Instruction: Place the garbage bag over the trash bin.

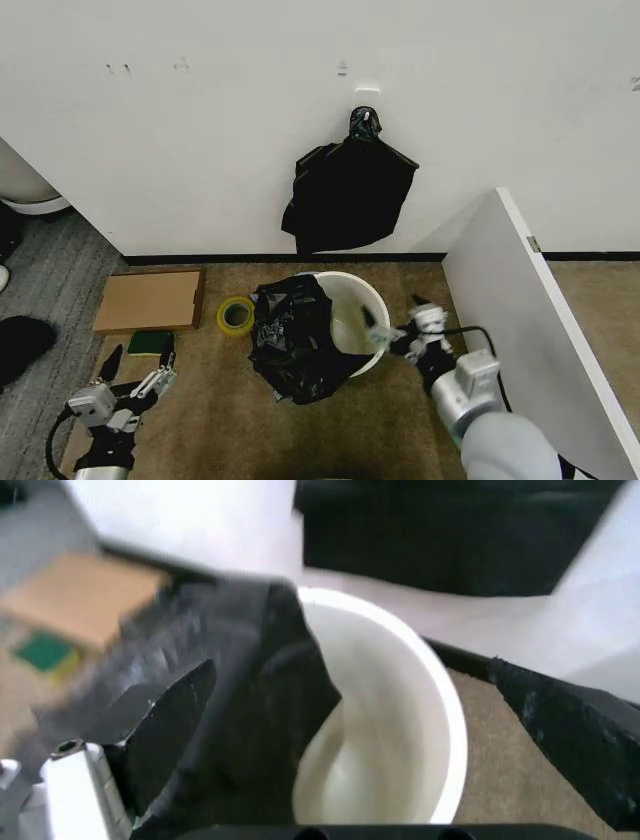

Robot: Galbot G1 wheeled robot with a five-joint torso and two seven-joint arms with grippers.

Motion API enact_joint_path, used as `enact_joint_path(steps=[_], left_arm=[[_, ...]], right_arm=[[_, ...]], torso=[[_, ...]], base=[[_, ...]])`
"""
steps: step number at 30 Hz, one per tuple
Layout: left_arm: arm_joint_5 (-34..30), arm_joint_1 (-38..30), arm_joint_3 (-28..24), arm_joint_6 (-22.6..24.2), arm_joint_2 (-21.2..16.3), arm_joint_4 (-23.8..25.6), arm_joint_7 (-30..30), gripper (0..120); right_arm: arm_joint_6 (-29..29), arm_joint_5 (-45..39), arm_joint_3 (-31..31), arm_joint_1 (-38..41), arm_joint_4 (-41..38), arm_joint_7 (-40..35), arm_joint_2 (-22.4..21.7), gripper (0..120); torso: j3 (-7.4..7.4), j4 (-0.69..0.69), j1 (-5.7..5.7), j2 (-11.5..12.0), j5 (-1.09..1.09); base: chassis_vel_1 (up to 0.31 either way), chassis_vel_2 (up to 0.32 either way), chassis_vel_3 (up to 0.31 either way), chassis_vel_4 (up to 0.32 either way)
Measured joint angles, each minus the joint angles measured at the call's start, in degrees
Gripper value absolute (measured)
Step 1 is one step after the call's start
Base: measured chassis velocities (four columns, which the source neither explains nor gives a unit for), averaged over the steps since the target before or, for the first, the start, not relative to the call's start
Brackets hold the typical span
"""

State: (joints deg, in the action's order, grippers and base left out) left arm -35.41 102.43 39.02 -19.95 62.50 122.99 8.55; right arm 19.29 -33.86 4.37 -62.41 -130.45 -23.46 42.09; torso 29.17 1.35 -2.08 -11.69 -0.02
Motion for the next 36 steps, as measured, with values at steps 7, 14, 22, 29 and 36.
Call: enact_joint_path(steps=[7,14,22,29,36], left_arm=[[-1.3,-2.3,3.2,-0.8,-3.5,-6.5,0.3,100],[-2.9,-2.3,5.0,-0.5,-0.8,-7.0,0.2,100],[-3.3,-2.8,4.9,0.3,0.8,-7.1,0.4,100],[-3.4,-4.5,3.8,0.5,0.5,-8.9,0.7,100],[-3.6,-5.6,2.9,0.2,0.5,-10.4,0.8,100]], right_arm=[[4.1,-6.7,18.2,24.5,6.3,1.7,-1.1,100],[19.9,-8.4,26.5,32.5,3.4,-7.0,7.9,100],[23.2,-13.4,37.2,39.6,0.3,-13.4,11.4,100],[23.1,-9.4,46.8,45.0,7.6,-13.9,19.0,100],[23.1,-11.1,57.7,51.6,12.2,-23.7,24.5,100]], torso=[[0.01,-0.06,-0.01,0.0,-0.01],[0.01,-0.02,-0.01,0.0,0.0],[-0.01,0.0,0.0,0.0,-0.01],[0.0,-0.05,0.0,0.0,0.0],[-0.01,-0.02,0.0,0.0,0.01]], base=[[0.0,0.0,0.0,0.0],[0.0,0.0,0.0,0.0],[0.0,0.0,0.0,0.0],[0.0,0.0,0.0,0.0],[0.0,0.0,0.0,0.0]])
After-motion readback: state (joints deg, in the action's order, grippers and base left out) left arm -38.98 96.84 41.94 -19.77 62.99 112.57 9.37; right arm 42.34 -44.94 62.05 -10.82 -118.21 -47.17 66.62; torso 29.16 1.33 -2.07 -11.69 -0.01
